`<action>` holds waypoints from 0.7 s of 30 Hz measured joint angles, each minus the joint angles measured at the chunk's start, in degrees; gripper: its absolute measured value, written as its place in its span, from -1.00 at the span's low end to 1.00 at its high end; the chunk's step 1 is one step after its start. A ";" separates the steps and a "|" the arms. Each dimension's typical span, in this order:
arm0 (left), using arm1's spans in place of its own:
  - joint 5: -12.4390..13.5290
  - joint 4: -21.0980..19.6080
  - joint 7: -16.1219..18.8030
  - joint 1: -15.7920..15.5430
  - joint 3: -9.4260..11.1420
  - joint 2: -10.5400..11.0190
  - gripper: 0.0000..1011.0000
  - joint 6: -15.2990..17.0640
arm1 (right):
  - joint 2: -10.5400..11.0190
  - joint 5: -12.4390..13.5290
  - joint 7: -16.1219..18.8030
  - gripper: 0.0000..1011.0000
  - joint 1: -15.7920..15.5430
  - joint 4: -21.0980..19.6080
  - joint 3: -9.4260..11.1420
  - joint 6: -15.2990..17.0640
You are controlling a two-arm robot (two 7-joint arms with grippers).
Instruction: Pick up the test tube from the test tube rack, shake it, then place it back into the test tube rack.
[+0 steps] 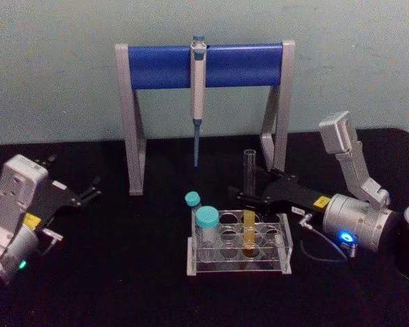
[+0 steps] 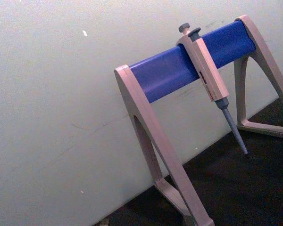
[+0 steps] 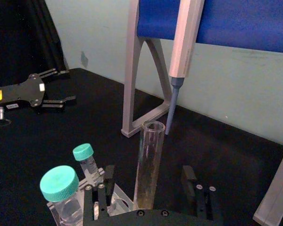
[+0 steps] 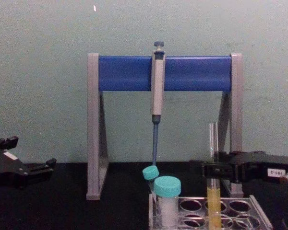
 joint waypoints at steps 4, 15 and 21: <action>0.00 0.00 0.00 0.00 0.00 0.00 1.00 0.00 | 0.02 0.02 -0.02 0.65 -0.02 -0.02 0.03 0.00; 0.00 0.00 0.00 0.00 0.00 0.00 1.00 0.00 | 0.05 0.06 -0.08 -0.01 -0.06 -0.08 0.08 0.00; 0.00 0.00 0.00 0.00 0.00 0.00 1.00 0.00 | 0.04 0.08 -0.08 -0.42 -0.08 -0.09 0.08 0.00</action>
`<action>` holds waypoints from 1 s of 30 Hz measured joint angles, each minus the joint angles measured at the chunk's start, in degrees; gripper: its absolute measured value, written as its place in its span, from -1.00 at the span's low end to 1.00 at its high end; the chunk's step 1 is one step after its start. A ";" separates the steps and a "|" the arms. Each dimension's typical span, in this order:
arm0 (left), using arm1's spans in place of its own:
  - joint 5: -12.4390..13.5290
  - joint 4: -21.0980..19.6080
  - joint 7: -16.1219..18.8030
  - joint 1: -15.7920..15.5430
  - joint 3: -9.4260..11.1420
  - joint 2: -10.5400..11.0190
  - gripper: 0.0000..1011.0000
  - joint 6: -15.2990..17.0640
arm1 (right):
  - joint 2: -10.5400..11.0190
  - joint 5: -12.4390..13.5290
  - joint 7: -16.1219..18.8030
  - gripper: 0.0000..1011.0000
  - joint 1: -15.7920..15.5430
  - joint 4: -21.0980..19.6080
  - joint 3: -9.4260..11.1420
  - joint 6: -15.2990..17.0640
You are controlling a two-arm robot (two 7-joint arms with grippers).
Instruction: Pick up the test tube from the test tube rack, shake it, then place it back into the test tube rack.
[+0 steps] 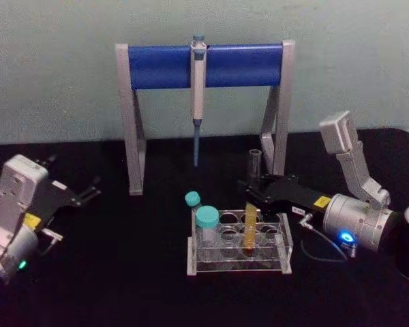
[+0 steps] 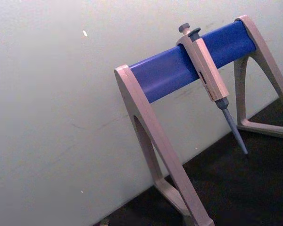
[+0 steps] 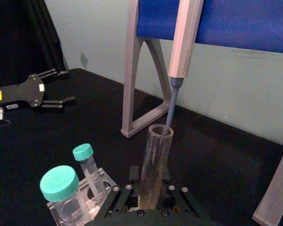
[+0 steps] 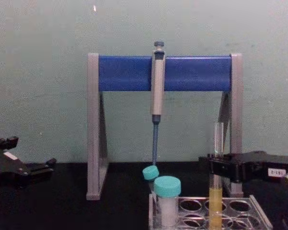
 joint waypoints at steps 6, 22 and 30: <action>0.00 0.00 0.00 0.00 0.00 0.00 1.00 0.00 | 0.00 0.02 0.00 -0.54 0.00 -0.01 0.00 -0.01; 0.00 0.00 0.00 0.00 0.00 0.00 1.00 0.00 | 0.18 -0.13 0.10 -0.54 0.00 -0.06 -0.17 -0.54; 0.00 0.00 0.00 0.00 0.00 0.00 1.00 0.00 | 0.60 -0.84 0.70 -0.54 -0.09 -0.48 -0.46 -2.22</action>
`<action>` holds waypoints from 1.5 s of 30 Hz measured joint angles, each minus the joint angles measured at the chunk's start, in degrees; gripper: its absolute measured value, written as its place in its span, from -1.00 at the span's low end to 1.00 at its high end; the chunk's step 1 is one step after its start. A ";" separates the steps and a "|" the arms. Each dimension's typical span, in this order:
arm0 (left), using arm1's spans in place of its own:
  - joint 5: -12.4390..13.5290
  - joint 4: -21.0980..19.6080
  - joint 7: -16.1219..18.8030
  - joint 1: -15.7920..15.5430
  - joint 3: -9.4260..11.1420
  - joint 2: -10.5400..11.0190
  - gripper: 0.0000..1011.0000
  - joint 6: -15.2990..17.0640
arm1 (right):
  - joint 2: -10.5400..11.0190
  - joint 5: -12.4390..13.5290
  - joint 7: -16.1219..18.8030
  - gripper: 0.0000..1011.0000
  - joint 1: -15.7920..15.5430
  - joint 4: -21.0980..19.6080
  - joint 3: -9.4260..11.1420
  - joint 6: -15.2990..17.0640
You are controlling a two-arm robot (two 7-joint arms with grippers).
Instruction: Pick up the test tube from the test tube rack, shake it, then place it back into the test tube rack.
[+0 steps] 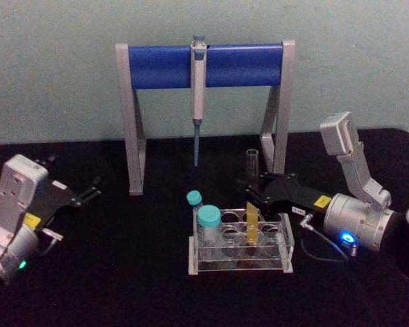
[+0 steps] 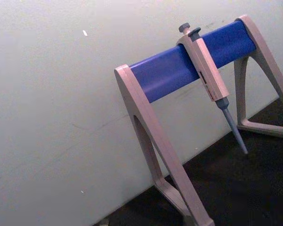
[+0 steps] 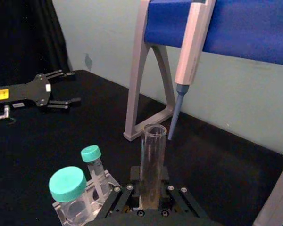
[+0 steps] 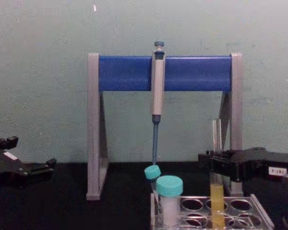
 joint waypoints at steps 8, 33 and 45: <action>0.00 0.00 0.00 0.00 0.00 0.00 1.00 0.00 | 0.27 -0.06 0.26 -0.54 -0.65 -1.02 0.50 -1.89; 0.00 0.00 0.00 0.00 0.00 0.00 1.00 0.00 | 2.08 -1.37 0.20 -0.54 1.59 -8.58 2.86 -4.21; 0.00 0.01 0.00 0.00 0.00 0.00 1.00 0.00 | 0.49 -1.03 1.39 -0.54 3.76 -5.67 1.96 -5.42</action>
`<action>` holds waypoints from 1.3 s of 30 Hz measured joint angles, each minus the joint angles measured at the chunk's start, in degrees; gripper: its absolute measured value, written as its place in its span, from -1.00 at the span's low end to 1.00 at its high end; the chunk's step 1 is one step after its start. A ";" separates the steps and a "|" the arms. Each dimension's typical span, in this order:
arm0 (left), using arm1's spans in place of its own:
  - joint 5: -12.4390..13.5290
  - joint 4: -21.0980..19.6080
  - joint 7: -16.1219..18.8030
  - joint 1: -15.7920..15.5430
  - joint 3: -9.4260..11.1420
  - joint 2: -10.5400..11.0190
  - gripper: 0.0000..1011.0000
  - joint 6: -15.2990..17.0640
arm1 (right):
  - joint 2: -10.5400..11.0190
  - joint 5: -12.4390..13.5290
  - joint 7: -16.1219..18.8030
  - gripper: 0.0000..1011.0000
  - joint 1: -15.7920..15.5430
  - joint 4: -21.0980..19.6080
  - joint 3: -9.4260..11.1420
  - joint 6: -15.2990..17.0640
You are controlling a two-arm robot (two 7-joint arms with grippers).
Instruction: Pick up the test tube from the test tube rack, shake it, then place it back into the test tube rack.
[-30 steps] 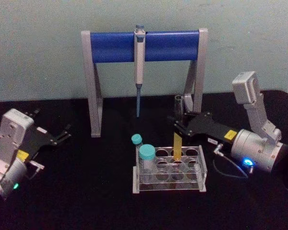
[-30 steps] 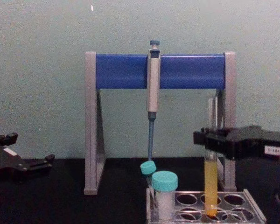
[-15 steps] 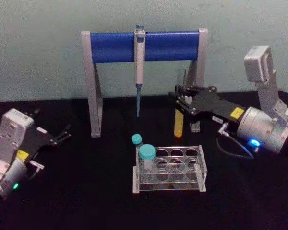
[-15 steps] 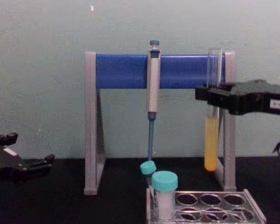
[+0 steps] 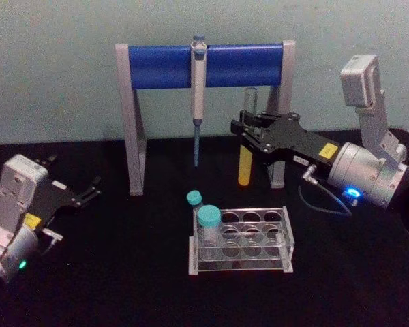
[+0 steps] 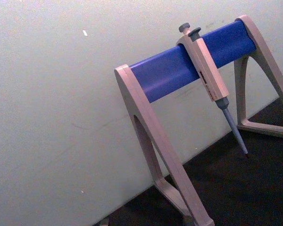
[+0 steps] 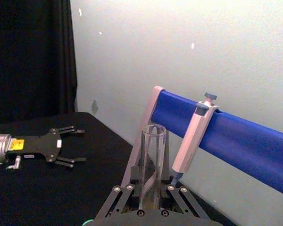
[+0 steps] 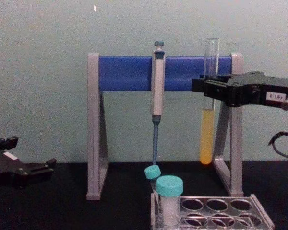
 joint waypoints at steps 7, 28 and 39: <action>0.00 -0.01 0.00 0.00 0.00 0.00 1.00 0.00 | 0.18 0.08 -1.15 -0.54 -0.68 -0.11 0.64 -0.03; 0.00 0.00 0.00 0.00 0.00 0.00 1.00 0.00 | 4.86 2.14 -4.23 -0.54 -10.04 -11.01 4.45 3.87; 0.00 0.00 0.00 0.00 0.00 0.00 1.00 0.00 | 0.85 2.74 0.10 -0.54 -3.36 -4.52 -0.11 1.46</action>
